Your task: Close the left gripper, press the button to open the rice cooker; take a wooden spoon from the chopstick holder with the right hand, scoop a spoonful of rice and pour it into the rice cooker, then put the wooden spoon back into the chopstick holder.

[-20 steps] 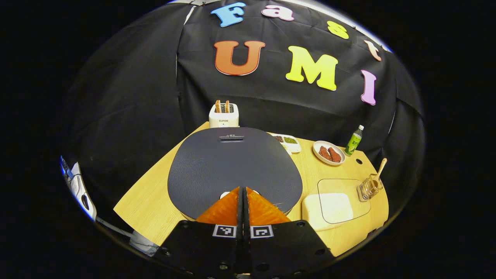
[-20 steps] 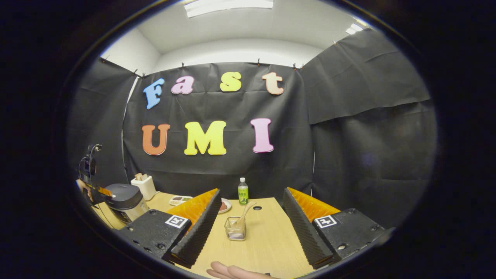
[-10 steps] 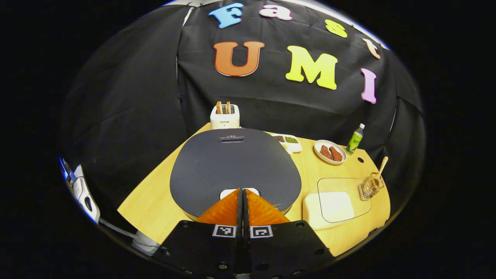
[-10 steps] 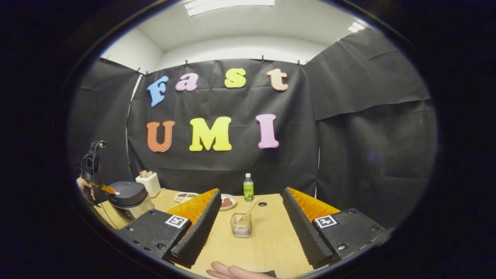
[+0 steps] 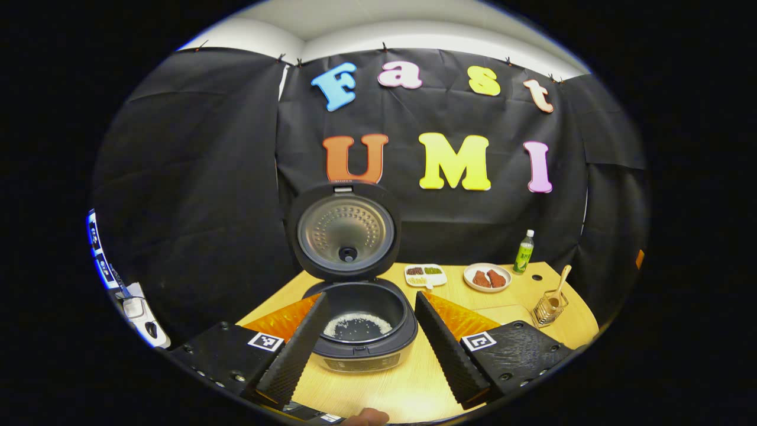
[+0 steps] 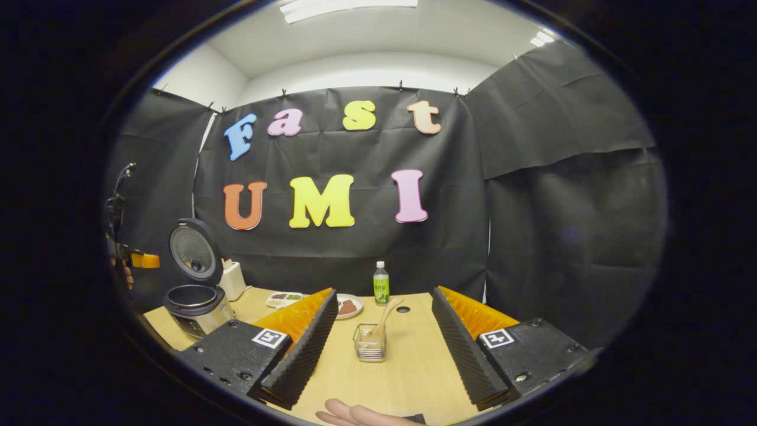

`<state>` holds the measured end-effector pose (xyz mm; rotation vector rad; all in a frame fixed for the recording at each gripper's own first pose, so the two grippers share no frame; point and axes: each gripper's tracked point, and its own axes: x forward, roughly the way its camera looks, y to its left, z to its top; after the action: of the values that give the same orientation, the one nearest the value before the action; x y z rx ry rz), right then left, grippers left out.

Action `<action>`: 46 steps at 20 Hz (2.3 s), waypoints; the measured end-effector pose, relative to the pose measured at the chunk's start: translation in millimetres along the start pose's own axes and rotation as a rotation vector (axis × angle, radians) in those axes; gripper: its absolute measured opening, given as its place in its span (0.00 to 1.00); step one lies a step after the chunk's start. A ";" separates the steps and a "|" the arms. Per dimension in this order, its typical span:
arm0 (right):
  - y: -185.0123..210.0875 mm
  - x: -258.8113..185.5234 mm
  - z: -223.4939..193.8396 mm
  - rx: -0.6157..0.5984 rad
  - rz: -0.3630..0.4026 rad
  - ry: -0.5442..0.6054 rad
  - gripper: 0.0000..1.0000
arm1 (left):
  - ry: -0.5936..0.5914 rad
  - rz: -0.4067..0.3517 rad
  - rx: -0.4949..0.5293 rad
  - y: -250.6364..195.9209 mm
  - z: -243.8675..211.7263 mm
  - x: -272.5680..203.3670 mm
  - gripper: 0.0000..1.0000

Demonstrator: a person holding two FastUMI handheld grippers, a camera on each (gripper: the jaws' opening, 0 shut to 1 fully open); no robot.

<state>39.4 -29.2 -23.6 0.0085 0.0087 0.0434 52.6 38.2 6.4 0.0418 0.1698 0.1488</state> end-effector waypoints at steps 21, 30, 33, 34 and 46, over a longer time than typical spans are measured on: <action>-27.3 259.7 -162.7 0.055 -0.059 0.326 1.00 | -0.318 -0.059 -0.005 -29.3 16.6 -138.5 0.95; 1.1 327.4 -210.6 0.097 0.110 0.474 0.87 | -0.320 -0.091 0.012 -40.3 17.4 -151.6 0.95; 9.5 327.0 -206.1 0.157 0.148 0.457 0.61 | -0.337 -0.097 0.022 -40.1 19.2 -158.0 0.95; 11.7 322.4 -201.4 0.185 0.157 0.441 0.50 | -0.338 -0.098 0.021 -39.0 17.6 -159.9 0.95; 33.4 257.5 -100.4 0.063 0.149 0.227 0.19 | -0.343 -0.114 -0.019 -17.9 14.6 -179.7 0.94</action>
<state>294.3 16.1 -125.9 0.0670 0.2369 0.1930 -117.5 -7.1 49.6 0.0380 -0.1710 0.0280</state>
